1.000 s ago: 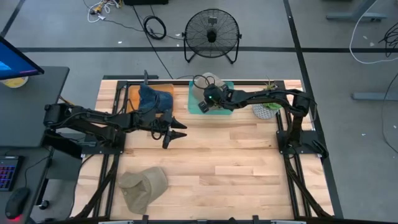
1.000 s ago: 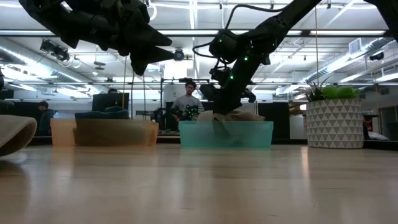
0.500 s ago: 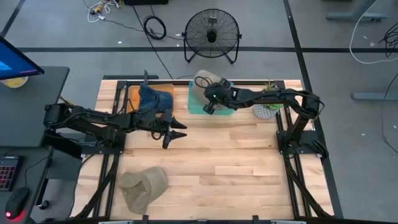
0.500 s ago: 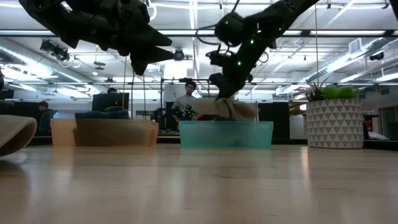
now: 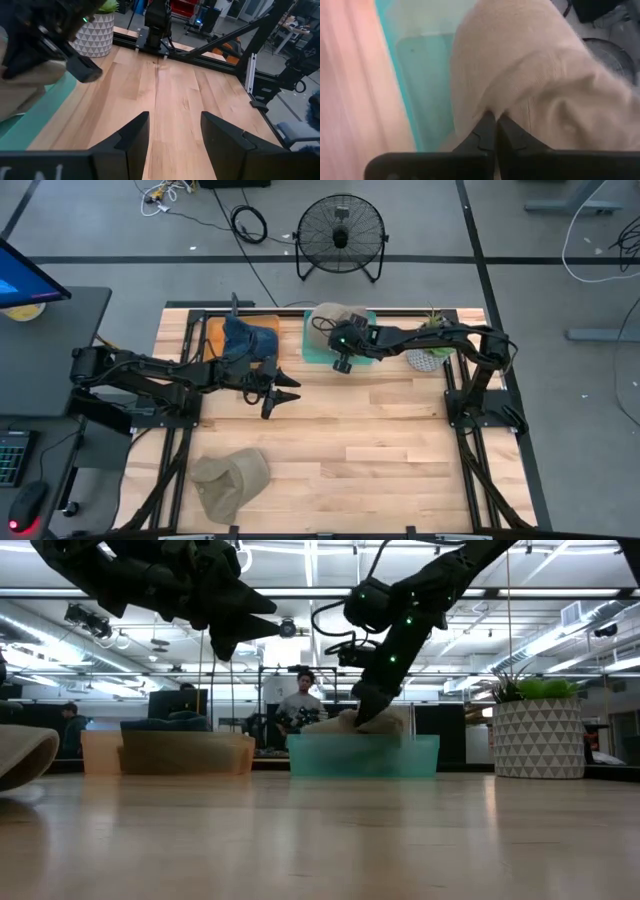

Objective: Pick & Place hat
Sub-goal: Put the right brown cap into the green bin, then put the brown cap into the green bin

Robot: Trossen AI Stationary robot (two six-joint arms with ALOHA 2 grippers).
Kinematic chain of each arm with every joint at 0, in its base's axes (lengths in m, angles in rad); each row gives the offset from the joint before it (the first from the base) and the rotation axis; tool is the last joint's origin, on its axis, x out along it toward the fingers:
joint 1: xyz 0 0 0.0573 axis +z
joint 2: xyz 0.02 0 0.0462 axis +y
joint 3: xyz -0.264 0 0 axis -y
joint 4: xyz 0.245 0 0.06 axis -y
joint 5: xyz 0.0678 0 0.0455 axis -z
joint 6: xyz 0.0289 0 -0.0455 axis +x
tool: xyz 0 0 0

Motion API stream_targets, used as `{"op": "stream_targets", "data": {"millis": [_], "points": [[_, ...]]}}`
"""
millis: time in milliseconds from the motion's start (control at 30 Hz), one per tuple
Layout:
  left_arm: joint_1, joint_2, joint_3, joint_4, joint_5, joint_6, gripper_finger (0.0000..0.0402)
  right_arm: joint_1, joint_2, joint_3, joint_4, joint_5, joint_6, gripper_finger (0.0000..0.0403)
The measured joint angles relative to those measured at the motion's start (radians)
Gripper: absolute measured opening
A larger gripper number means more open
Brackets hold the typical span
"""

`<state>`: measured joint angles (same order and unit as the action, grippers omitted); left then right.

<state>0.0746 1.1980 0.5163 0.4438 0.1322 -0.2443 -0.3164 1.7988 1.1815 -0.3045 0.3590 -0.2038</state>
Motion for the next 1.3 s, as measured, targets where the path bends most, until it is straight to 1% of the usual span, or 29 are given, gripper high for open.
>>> {"op": "stream_targets", "data": {"millis": [133,200,433,633,800,933,1067,1133,1200,1300], "points": [[0.000,0.000,0.000,0.002,0.000,-0.001,0.0181,-0.001,0.000,-0.028,0.021,-0.006,0.011,0.0008],[0.000,0.000,0.000,0.001,0.000,-0.002,0.0181,-0.010,0.000,-0.034,0.034,-0.009,-0.014,0.0018],[0.000,0.000,0.000,0.001,0.000,-0.017,0.0181,-0.046,0.000,-0.038,0.154,-0.012,-0.014,0.0068],[0.000,0.000,0.000,0.001,0.000,-0.042,0.0181,-0.042,-0.004,-0.038,0.110,-0.012,-0.015,0.0112],[0.001,0.000,0.000,0.012,0.000,-0.062,0.0181,0.012,-0.059,-0.038,0.049,-0.012,-0.018,0.0134],[0.015,0.000,0.012,0.014,0.000,0.045,0.0181,0.080,-0.137,-0.038,0.005,-0.012,-0.017,0.0137],[0.021,0.000,0.055,0.006,0.001,0.099,0.0181,0.158,-0.230,-0.038,-0.057,-0.012,0.011,0.0134],[0.013,0.000,0.094,-0.031,0.027,0.178,0.0181,0.190,-0.272,-0.038,-0.090,-0.045,0.031,0.0131],[-0.003,-0.001,0.146,-0.117,0.059,0.302,0.0181,0.217,-0.302,-0.038,-0.100,-0.097,0.039,0.0128],[-0.040,-0.001,0.248,-0.377,0.064,0.431,0.0181,0.241,-0.329,-0.038,-0.097,-0.158,0.042,0.0125]]}}
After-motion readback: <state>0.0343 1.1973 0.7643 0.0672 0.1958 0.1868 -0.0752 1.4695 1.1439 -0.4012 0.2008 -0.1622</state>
